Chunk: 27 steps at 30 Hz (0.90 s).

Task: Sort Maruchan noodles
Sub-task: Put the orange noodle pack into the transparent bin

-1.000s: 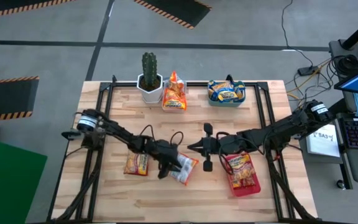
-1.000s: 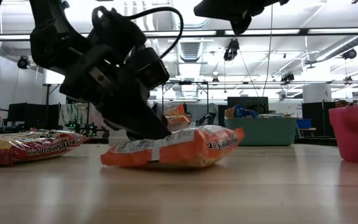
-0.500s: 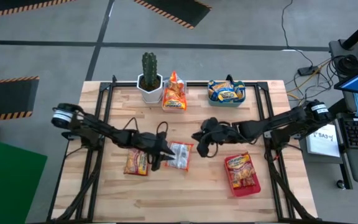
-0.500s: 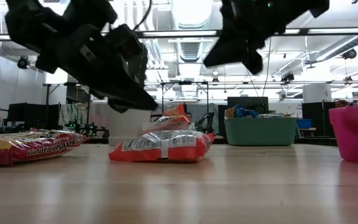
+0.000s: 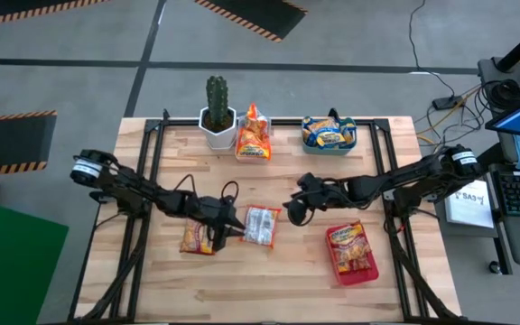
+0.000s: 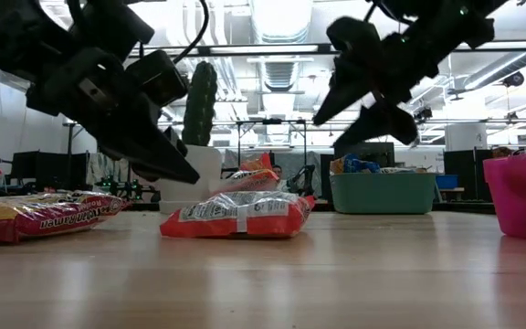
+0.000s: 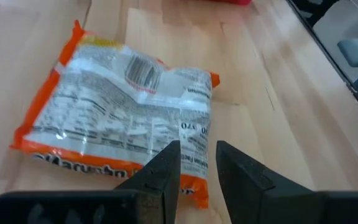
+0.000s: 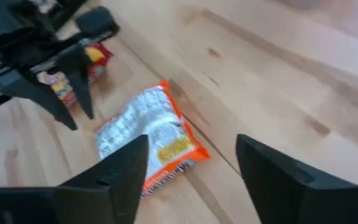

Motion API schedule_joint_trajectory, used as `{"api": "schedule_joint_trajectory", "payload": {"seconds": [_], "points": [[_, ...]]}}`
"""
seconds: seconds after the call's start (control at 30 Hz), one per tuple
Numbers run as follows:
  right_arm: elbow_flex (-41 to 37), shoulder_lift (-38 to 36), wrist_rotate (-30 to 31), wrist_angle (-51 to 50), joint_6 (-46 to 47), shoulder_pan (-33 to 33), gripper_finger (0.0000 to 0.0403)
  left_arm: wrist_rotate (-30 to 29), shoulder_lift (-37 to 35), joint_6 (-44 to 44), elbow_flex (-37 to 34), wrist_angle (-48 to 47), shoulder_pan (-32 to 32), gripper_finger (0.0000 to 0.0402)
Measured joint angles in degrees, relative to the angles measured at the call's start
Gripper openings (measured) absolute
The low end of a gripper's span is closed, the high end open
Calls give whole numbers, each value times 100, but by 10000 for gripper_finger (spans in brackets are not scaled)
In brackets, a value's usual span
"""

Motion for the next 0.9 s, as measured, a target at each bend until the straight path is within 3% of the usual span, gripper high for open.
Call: {"api": "schedule_joint_trajectory", "payload": {"seconds": [0.23,0.5,0.9], "points": [[-269,77,-2,78,453,-9,291,-294,42,-64,64,9,-227,86],[-296,1001,-48,935,457,-74,311,-646,64,-148,87,-32,-468,86],[42,2397,-1358,2565,169,-434,309,-895,64,-150,37,-71,-505,86]]}}
